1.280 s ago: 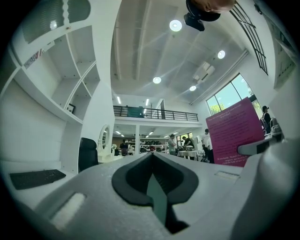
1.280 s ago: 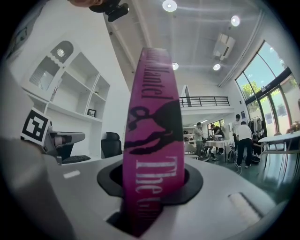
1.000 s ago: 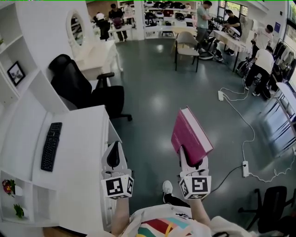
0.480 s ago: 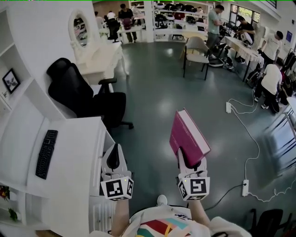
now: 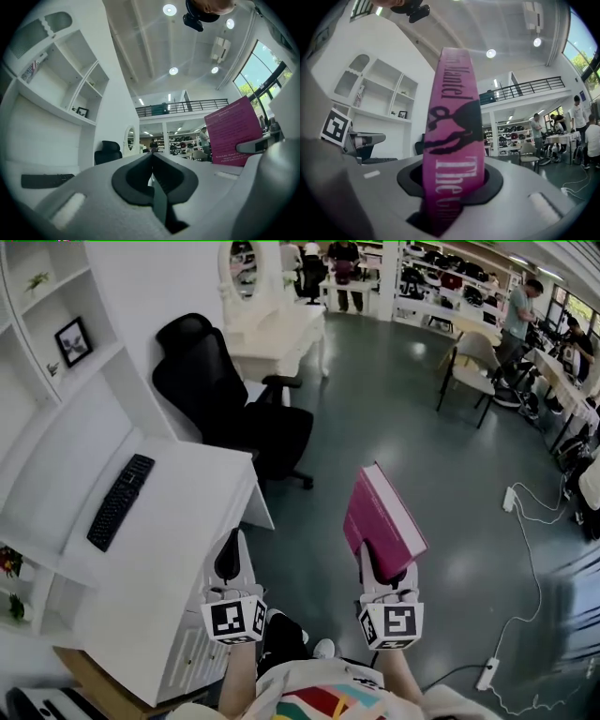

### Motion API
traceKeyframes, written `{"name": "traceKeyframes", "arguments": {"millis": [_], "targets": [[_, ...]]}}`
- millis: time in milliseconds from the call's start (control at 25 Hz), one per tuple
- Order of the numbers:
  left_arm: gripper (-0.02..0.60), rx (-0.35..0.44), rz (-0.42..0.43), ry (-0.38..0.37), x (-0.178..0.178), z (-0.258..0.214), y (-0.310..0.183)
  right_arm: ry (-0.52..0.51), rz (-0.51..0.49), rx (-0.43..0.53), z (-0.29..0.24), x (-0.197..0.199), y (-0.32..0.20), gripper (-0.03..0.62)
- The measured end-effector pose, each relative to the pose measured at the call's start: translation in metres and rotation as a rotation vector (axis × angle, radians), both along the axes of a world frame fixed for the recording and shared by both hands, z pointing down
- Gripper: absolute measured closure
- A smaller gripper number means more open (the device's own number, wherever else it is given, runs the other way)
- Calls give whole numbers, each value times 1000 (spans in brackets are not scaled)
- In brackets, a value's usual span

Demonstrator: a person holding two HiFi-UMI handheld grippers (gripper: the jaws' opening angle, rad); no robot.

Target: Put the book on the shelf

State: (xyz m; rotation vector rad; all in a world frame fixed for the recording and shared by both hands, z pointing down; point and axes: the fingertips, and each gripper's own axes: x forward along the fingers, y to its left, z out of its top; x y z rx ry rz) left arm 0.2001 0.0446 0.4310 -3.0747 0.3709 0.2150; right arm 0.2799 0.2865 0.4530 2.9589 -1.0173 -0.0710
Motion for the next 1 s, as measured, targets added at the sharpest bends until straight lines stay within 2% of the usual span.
{"name": "traceKeyframes", "arguments": {"millis": [480,720,1000], "targets": [[583,18,-174,7,2,-2,-85,46,-264,-30,-3,23,-127,448],[583,31,-349,32,-33,-6,-153,79,-456,-8,-17,26,-227,448],[583,32,-573,32,-88,-23,-240,100,-725,-1,-41,-2,-359,448]]}}
